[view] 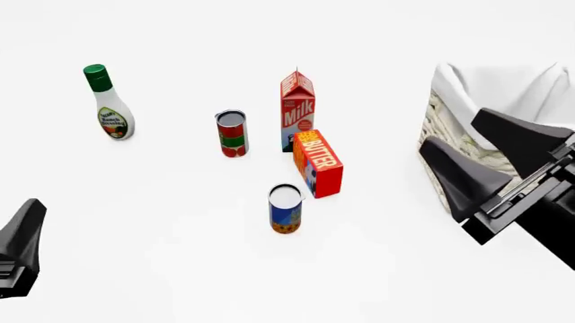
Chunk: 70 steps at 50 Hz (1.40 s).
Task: Pick the alphabet soup and place it in the basket.
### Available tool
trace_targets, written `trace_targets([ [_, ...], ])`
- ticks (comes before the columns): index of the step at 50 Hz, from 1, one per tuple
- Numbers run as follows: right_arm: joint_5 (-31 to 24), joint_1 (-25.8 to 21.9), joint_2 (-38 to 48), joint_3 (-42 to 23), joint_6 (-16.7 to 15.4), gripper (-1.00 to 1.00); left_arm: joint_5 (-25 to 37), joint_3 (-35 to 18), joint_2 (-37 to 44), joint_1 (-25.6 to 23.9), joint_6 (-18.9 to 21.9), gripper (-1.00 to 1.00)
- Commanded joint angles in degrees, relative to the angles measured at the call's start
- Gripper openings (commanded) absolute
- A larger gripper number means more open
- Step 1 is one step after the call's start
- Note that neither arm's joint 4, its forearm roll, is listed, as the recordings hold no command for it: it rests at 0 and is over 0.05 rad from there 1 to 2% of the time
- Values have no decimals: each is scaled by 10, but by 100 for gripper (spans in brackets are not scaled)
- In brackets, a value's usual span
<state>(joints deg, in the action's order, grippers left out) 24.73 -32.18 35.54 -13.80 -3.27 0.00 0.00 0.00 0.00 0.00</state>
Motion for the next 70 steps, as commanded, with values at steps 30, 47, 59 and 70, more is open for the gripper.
trace_targets([
  [30,121,-63,203,-57,-8,100,0,0,0,0,0,100],
  [47,153,-92,265,-76,-5,100,0,0,0,0,0,100],
  [59,179,-113,313,-84,-4,100,0,0,0,0,0,100],
  [70,205,-125,371,-94,-7,100,0,0,0,0,0,100],
])
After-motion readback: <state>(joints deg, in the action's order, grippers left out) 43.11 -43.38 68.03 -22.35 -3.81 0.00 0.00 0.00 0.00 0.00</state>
